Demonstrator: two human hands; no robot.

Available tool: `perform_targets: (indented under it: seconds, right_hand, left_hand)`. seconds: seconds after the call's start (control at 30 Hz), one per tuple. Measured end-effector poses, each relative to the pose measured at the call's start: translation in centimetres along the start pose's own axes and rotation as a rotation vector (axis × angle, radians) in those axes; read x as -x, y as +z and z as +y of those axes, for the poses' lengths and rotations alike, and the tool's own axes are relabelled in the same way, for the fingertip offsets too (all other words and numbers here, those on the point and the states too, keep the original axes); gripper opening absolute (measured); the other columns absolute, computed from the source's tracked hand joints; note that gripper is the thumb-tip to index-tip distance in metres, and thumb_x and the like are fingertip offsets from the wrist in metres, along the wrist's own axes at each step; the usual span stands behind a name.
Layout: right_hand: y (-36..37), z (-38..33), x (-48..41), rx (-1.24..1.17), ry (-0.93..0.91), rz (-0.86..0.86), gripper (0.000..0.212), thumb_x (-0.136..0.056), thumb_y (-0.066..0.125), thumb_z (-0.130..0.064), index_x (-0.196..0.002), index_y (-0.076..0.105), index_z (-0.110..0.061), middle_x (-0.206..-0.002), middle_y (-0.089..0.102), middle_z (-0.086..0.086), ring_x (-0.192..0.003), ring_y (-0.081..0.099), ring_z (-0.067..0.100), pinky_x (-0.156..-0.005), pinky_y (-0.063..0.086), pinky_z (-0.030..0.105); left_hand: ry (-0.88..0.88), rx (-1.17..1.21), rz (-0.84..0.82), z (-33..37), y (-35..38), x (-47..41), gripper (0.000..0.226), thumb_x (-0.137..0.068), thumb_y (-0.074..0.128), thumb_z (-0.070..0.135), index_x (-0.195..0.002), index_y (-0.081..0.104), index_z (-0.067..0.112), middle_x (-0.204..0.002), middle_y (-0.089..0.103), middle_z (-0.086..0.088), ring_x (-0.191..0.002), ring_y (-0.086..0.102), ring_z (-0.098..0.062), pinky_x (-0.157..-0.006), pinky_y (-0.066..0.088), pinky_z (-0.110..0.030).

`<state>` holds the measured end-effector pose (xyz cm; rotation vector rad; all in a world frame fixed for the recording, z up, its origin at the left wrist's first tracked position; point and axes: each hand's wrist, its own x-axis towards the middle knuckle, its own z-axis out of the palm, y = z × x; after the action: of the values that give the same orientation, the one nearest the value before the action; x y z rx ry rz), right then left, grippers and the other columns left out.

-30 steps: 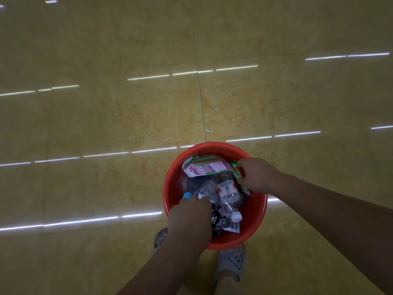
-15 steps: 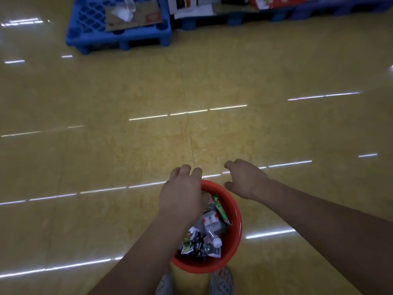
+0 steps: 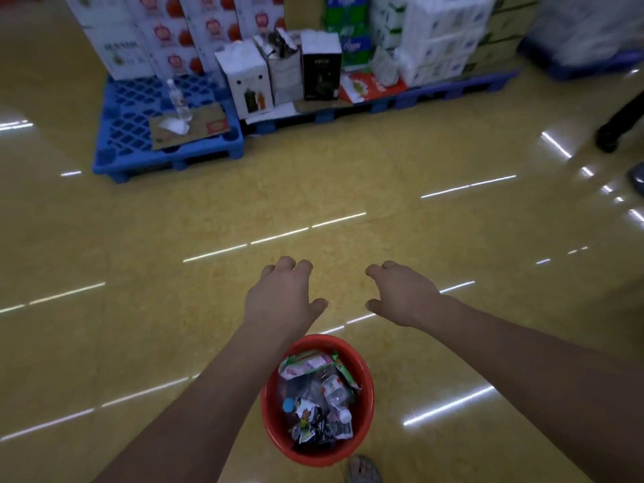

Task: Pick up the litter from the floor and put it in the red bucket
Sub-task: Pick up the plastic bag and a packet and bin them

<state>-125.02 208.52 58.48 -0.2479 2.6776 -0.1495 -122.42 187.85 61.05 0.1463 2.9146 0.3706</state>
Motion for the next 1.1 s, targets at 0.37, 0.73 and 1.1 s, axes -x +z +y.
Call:
perform_targets:
  seconds: [0.37, 0.73, 1.1]
  right_hand:
    - [-6.6, -2.5, 13.1, -0.066, 0.269, 0.162, 0.056, -0.087, 0.061, -0.043, -0.135, 0.043, -0.020, -0.124, 0.050, 0.006, -0.112, 0.054, 0.028, -0.083, 0.052, 0.039]
    - [-8.0, 1.7, 28.5, -0.112, 0.626, 0.272, 0.052, -0.089, 0.059, -0.043, -0.134, 0.043, -0.024, -0.124, 0.050, 0.002, -0.111, 0.055, 0.026, -0.082, 0.051, 0.037]
    - [-5.1, 5.1, 43.9, -0.184, 0.915, 0.318, 0.048, -0.087, 0.060, -0.041, -0.130, 0.046, -0.024, -0.119, 0.051, 0.002, -0.107, 0.055, 0.025, -0.079, 0.050, 0.036]
  left_hand:
    - [0.264, -0.018, 0.048, 1.8, -9.4, 4.4, 0.062, -0.082, 0.064, 0.056, -0.134, 0.047, 0.025, -0.130, 0.050, 0.002, -0.119, 0.048, -0.022, -0.081, 0.053, -0.039]
    - [0.602, -0.007, 0.053, 12.6, -12.1, 7.7, 0.063, -0.081, 0.065, 0.057, -0.134, 0.047, 0.029, -0.130, 0.049, 0.004, -0.118, 0.048, -0.020, -0.079, 0.054, -0.038]
    - [0.910, 0.021, 0.014, 25.2, -11.4, 15.7, 0.063, -0.080, 0.067, 0.056, -0.134, 0.049, 0.027, -0.131, 0.050, 0.004, -0.116, 0.051, -0.020, -0.080, 0.052, -0.038]
